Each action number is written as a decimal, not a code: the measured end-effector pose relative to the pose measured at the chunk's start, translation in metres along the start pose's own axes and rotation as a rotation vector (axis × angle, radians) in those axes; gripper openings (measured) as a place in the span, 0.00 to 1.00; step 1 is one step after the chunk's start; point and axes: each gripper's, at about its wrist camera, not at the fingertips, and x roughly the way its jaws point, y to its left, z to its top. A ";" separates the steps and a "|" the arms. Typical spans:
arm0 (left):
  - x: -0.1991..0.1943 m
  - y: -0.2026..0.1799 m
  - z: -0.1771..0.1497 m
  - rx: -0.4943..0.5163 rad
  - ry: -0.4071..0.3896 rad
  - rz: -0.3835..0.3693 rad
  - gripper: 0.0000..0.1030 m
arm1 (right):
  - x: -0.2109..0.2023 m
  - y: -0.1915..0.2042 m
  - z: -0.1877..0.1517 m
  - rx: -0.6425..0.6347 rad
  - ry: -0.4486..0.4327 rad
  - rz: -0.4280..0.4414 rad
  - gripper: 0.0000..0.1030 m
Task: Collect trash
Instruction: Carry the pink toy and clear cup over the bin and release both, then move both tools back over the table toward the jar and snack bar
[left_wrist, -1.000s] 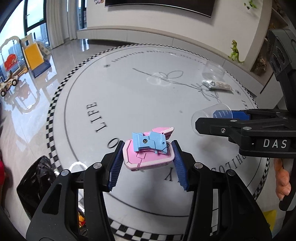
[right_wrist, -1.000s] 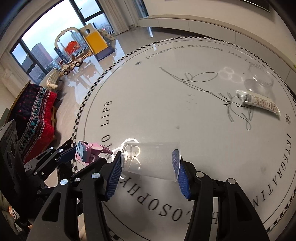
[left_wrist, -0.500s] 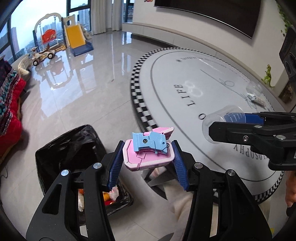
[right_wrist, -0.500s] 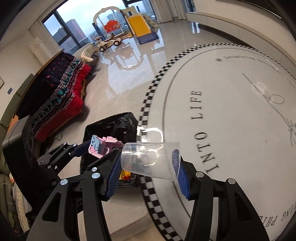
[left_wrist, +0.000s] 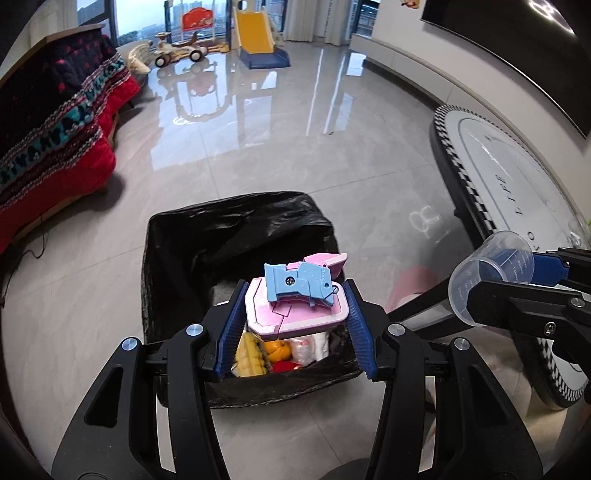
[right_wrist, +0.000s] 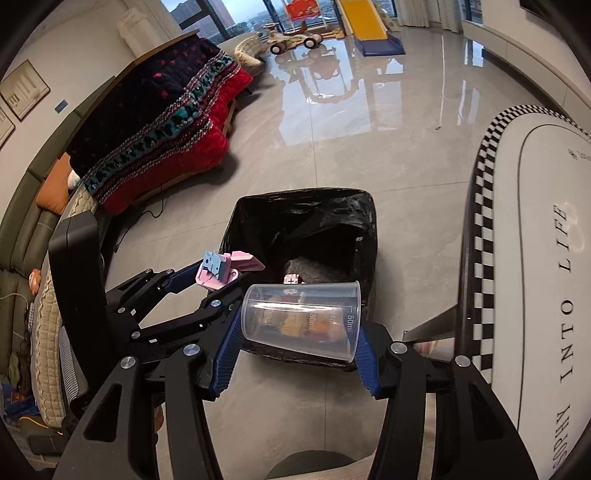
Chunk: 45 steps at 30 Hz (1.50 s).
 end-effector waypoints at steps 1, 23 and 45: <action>0.001 0.008 -0.002 -0.014 0.005 0.014 0.49 | 0.005 0.003 0.001 -0.003 0.010 0.002 0.54; -0.009 0.022 0.002 -0.026 -0.032 0.064 0.94 | -0.004 -0.021 0.000 0.075 -0.015 -0.018 0.70; -0.024 -0.163 0.041 0.261 -0.061 -0.168 0.94 | -0.123 -0.163 -0.063 0.316 -0.187 -0.111 0.70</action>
